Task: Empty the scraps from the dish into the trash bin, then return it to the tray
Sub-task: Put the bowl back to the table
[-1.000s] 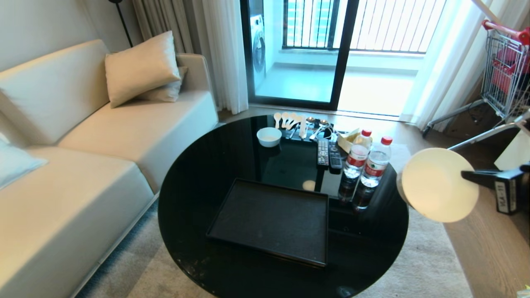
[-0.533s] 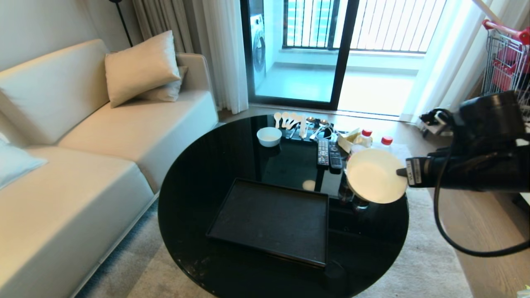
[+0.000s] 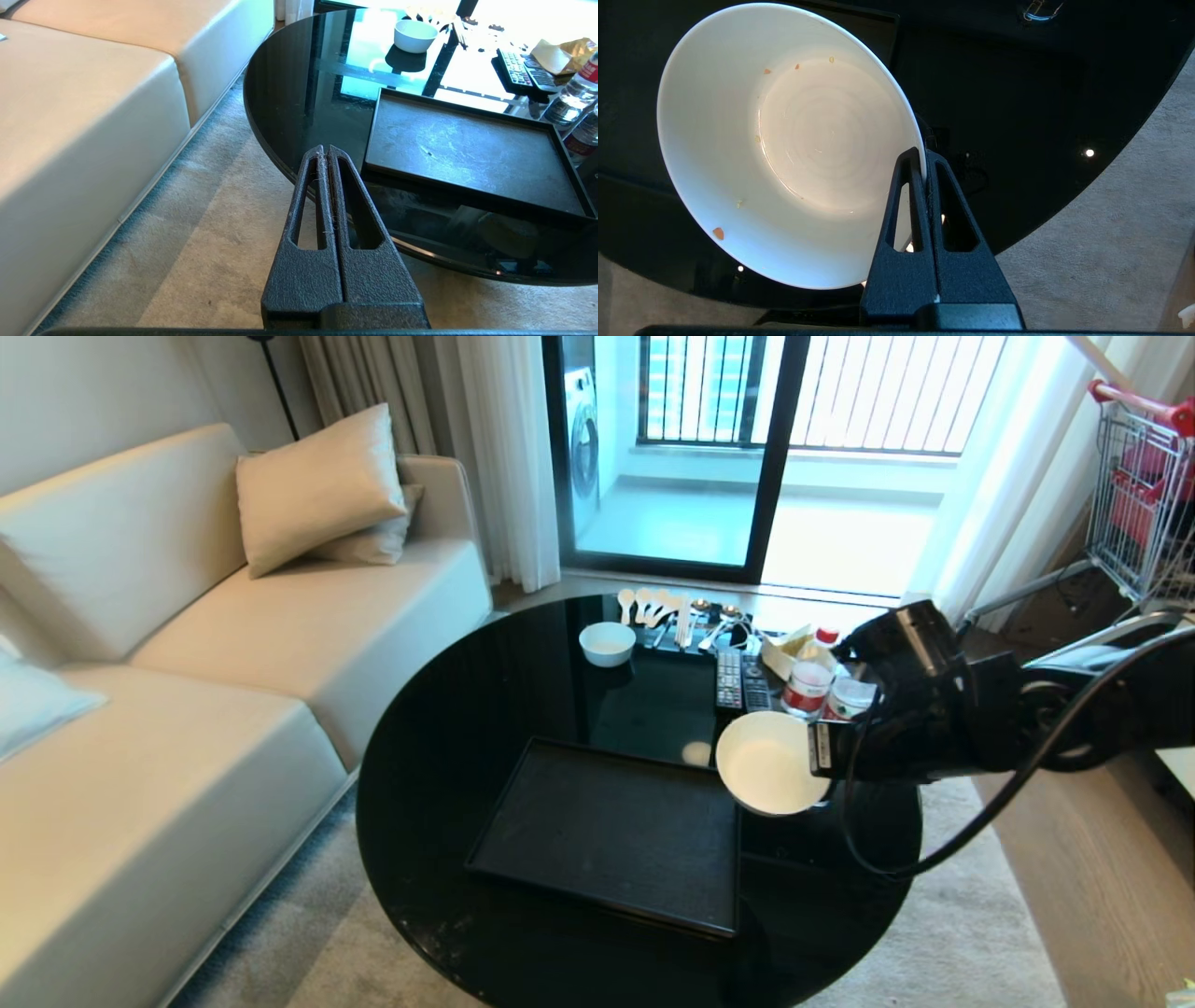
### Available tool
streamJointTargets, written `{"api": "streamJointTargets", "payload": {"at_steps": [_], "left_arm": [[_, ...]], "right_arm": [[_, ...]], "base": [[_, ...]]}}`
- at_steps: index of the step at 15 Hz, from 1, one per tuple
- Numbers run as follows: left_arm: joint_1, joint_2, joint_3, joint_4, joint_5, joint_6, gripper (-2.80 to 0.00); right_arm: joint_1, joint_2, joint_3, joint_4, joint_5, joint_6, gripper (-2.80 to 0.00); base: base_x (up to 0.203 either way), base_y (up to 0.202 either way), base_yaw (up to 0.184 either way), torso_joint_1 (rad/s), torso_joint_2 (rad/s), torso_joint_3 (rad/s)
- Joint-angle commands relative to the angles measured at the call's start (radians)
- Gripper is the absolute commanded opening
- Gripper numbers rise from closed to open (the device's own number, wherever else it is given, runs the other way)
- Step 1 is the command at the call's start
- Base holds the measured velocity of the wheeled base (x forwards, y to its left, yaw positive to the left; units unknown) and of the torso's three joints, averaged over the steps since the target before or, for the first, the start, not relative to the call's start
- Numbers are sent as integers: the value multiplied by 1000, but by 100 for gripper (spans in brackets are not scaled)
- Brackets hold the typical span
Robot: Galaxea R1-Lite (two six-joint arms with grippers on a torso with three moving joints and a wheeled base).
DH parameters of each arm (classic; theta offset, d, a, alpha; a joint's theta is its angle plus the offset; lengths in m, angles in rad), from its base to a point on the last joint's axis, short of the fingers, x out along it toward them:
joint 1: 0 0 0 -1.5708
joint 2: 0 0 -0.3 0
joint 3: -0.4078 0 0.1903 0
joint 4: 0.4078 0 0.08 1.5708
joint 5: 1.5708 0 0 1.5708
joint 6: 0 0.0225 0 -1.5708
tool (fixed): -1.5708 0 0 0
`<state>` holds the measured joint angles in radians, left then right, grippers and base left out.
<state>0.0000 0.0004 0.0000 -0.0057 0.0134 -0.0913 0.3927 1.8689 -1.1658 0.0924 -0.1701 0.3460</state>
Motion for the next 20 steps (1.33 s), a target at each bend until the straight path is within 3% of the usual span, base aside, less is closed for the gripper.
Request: {"api": "streamJointTargets", "payload": {"at_steps": [1, 3, 7, 12, 20], "left_arm": [[0, 0, 0, 0, 0, -1, -280], [0, 0, 0, 0, 0, -1, -280], [0, 0, 0, 0, 0, -1, -280], [0, 0, 0, 0, 0, -1, -280], [0, 0, 0, 0, 0, -1, -280]], "right_arm": [[19, 125, -80, 25, -9, 10, -280], [44, 174, -94, 21, -11, 25, -280], [109, 274, -162, 18, -12, 129, -280], [120, 385, -292, 31, -12, 192, -280], [120, 463, -318, 19, -9, 214, -280]], "base": [[0, 0, 0, 0, 0, 0], [0, 0, 0, 0, 0, 0], [0, 0, 0, 0, 0, 0], [0, 0, 0, 0, 0, 0], [0, 0, 0, 0, 0, 0]]}}
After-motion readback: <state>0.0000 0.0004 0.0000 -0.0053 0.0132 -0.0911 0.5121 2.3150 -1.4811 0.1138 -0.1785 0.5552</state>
